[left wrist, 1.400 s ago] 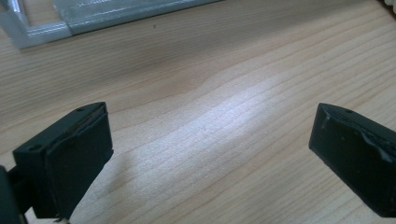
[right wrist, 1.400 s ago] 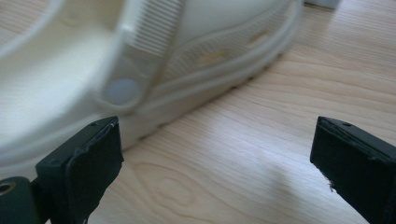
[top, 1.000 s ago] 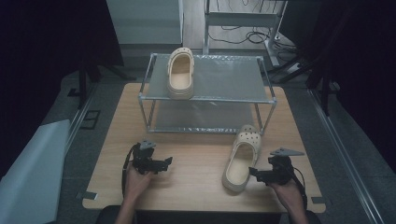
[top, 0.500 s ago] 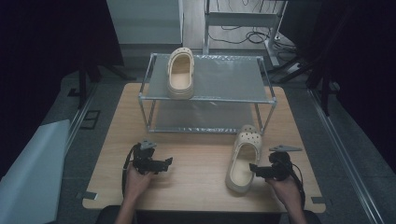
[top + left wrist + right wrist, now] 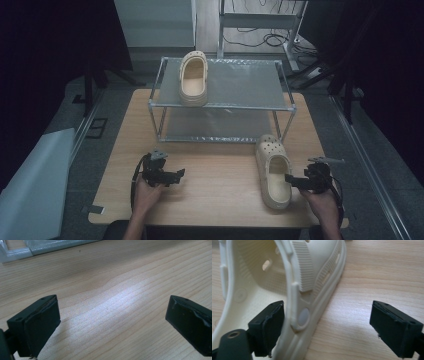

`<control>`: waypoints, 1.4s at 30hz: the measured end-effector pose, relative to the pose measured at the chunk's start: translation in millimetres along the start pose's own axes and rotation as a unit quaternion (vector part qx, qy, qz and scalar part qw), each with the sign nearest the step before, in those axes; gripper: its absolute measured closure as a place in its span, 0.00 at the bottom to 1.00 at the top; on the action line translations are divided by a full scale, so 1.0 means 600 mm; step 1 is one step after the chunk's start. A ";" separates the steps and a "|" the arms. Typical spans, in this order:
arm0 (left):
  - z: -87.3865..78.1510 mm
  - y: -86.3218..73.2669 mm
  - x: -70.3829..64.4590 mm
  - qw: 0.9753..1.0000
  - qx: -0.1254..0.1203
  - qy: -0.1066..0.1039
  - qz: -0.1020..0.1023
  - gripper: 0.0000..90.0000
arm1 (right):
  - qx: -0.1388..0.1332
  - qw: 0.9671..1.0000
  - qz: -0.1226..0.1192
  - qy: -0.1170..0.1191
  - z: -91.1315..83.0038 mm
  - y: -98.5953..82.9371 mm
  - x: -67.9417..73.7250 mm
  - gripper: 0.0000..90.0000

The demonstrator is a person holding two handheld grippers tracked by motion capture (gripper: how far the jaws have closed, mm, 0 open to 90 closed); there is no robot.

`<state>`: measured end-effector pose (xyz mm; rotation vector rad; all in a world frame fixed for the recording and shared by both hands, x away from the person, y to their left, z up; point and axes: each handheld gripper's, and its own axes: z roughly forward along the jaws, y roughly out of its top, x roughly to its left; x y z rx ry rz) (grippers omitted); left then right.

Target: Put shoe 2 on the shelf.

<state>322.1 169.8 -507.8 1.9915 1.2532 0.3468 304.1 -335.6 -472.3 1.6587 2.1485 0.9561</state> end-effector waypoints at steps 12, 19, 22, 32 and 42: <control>-0.001 0.001 -0.001 1.000 0.003 -0.001 0.005 0.00 | 0.023 0.999 0.045 0.007 0.044 0.042 0.027 0.45; -0.002 0.001 0.000 1.000 0.003 -0.001 0.007 0.00 | 0.030 0.998 0.048 -0.005 0.045 0.047 0.022 0.68; -0.001 0.001 0.000 1.000 0.005 0.001 0.007 0.00 | 0.036 0.998 0.047 -0.006 0.038 0.048 0.017 0.74; 0.000 0.002 0.000 1.000 0.004 0.000 0.006 0.00 | 0.030 0.991 0.118 0.050 0.023 0.037 -0.037 0.83; 0.000 0.002 0.001 1.000 0.004 -0.002 0.005 0.00 | 0.015 0.966 0.188 0.176 0.037 0.021 -0.045 0.84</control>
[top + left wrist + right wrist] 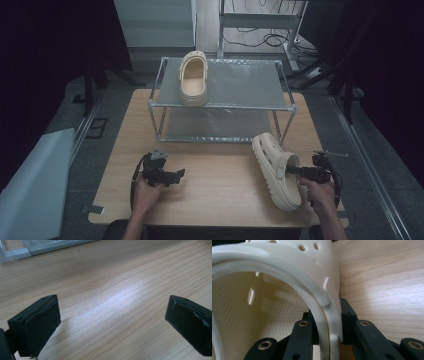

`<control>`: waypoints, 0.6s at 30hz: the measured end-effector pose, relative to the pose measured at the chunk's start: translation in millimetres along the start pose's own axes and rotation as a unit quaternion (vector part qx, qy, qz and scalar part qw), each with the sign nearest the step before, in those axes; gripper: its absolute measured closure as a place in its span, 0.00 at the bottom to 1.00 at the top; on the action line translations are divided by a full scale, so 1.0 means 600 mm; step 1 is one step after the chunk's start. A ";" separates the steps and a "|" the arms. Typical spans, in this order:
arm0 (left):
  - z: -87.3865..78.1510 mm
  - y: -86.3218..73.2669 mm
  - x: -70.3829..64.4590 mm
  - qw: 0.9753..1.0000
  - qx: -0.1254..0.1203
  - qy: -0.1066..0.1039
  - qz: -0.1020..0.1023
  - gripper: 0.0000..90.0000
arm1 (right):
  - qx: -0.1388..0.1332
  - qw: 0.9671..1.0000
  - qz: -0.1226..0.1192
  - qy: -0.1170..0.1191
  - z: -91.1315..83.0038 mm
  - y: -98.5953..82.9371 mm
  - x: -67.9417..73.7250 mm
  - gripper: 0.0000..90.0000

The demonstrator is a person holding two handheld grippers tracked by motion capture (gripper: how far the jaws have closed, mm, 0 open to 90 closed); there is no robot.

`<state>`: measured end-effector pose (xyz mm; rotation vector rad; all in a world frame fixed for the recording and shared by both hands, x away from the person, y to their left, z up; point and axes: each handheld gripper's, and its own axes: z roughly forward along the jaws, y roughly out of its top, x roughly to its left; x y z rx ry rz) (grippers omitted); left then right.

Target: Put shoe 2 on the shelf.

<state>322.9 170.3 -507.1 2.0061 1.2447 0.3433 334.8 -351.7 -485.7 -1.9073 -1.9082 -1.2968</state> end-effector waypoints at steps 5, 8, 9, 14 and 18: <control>0.000 0.000 0.000 1.000 0.000 -0.001 -0.001 0.00 | -0.003 1.000 0.010 0.023 0.003 -0.004 0.007 0.84; 0.000 0.000 0.000 1.000 -0.001 -0.001 -0.001 0.00 | -0.004 0.999 0.017 0.041 0.001 -0.004 0.011 0.84; 0.000 0.000 0.000 1.000 0.000 -0.001 -0.001 0.00 | -0.006 0.999 0.019 0.048 0.001 -0.003 0.013 0.84; 0.000 0.001 0.000 1.000 -0.001 -0.002 -0.002 0.00 | -0.012 0.996 0.026 0.079 -0.004 0.000 0.029 0.84; -0.001 0.001 0.000 1.000 -0.002 -0.003 -0.003 0.00 | -0.014 0.995 0.024 0.096 -0.007 0.006 0.046 0.84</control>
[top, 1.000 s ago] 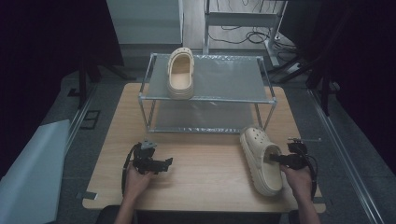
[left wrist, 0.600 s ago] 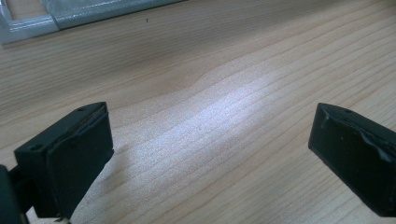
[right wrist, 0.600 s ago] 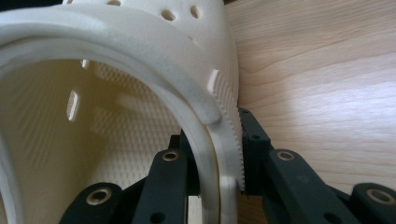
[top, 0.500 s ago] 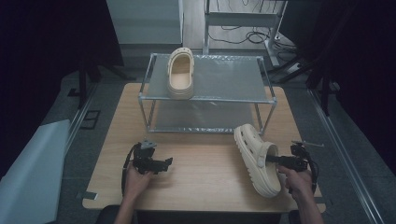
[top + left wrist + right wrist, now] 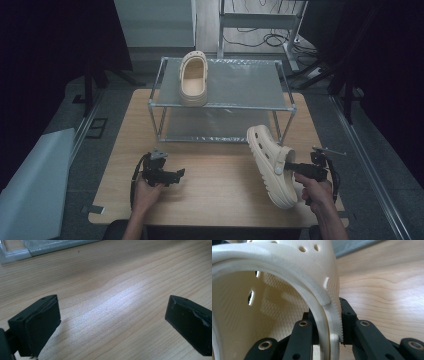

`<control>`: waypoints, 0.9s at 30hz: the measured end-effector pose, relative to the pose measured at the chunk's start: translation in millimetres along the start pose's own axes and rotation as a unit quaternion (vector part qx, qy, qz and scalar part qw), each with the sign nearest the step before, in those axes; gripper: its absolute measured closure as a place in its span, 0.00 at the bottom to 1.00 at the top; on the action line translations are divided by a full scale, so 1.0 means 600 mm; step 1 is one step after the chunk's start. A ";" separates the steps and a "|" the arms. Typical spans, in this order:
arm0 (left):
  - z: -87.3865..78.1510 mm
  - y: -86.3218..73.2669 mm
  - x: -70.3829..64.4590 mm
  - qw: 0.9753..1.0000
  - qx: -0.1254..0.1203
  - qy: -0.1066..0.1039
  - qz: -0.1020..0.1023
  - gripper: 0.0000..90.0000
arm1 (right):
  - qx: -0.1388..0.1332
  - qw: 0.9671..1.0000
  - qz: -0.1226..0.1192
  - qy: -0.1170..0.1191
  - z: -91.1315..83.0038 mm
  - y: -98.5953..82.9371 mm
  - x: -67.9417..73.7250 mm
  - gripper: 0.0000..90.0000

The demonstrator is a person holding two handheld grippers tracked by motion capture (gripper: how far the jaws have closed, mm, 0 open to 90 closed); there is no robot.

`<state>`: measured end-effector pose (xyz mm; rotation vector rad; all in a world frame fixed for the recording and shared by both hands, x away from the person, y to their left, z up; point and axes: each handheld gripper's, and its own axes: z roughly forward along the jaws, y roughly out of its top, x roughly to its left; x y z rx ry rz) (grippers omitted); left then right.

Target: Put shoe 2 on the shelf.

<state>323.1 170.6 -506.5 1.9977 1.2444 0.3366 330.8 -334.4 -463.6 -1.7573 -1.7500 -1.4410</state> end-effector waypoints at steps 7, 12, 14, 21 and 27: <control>-0.002 0.000 0.001 1.000 -0.002 0.000 -0.001 0.00 | -0.002 1.000 -0.008 0.027 -0.005 0.011 0.035 0.84; -0.003 0.000 0.000 1.000 -0.003 0.000 -0.002 0.00 | -0.003 0.999 -0.008 0.047 -0.009 0.024 0.063 0.84; -0.002 0.000 0.000 1.000 -0.003 -0.001 -0.002 0.00 | -0.005 0.999 -0.009 0.053 -0.010 0.028 0.071 0.84; -0.002 0.001 0.000 1.000 -0.003 -0.001 0.000 0.00 | -0.009 0.998 -0.004 0.068 -0.019 0.049 0.102 0.84; -0.002 0.002 0.000 1.000 -0.003 -0.002 0.000 0.00 | -0.012 0.996 0.001 0.086 -0.025 0.066 0.125 0.84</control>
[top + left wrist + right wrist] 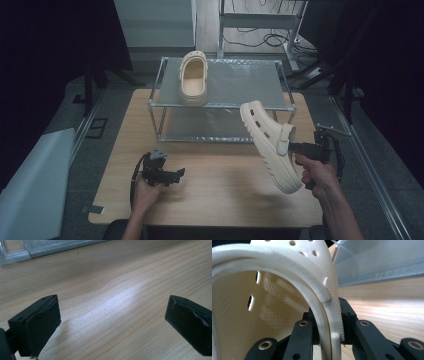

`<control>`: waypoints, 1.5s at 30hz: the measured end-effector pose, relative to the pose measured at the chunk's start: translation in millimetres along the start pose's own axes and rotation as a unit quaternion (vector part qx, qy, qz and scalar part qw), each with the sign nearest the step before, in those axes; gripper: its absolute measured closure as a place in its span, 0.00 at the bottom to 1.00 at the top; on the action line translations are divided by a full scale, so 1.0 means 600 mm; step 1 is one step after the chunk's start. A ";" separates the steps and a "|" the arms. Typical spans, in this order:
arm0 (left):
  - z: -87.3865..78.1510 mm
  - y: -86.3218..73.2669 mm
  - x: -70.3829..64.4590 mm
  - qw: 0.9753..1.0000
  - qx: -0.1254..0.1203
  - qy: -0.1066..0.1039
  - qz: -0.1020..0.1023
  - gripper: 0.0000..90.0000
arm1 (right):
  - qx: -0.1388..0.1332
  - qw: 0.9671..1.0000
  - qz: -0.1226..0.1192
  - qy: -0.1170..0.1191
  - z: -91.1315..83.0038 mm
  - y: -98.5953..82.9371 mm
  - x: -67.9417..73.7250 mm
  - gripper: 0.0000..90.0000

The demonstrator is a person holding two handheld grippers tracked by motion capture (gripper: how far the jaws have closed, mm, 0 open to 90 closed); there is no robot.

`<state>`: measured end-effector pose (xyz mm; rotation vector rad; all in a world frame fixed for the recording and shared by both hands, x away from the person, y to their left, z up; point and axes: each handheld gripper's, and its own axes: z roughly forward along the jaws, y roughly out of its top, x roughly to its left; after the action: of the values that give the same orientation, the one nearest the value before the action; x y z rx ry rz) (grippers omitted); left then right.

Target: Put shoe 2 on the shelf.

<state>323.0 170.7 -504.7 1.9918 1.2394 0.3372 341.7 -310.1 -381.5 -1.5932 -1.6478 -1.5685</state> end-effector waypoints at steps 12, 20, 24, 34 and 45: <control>0.001 0.000 0.001 1.000 0.001 -0.004 0.000 0.00 | -0.005 1.000 0.006 0.005 0.010 0.045 0.035 0.84; 0.000 0.000 0.002 1.000 0.003 -0.004 0.000 0.00 | -0.021 1.000 0.006 -0.017 0.033 0.087 0.053 0.84; 0.000 0.001 0.002 1.000 0.003 -0.005 0.000 0.00 | -0.033 0.999 0.006 -0.032 0.046 0.105 0.057 0.85; -0.003 0.000 0.003 1.000 -0.001 -0.006 -0.004 0.00 | -0.071 0.995 0.023 -0.062 0.086 0.149 0.060 0.84; -0.005 0.000 0.001 1.000 -0.004 -0.010 -0.005 0.00 | -0.108 0.987 0.047 -0.105 0.138 0.190 0.059 0.84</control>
<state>321.6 172.6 -503.1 1.9764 1.2334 0.3167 463.4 -252.2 -327.5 -1.9780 -1.5191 -1.6240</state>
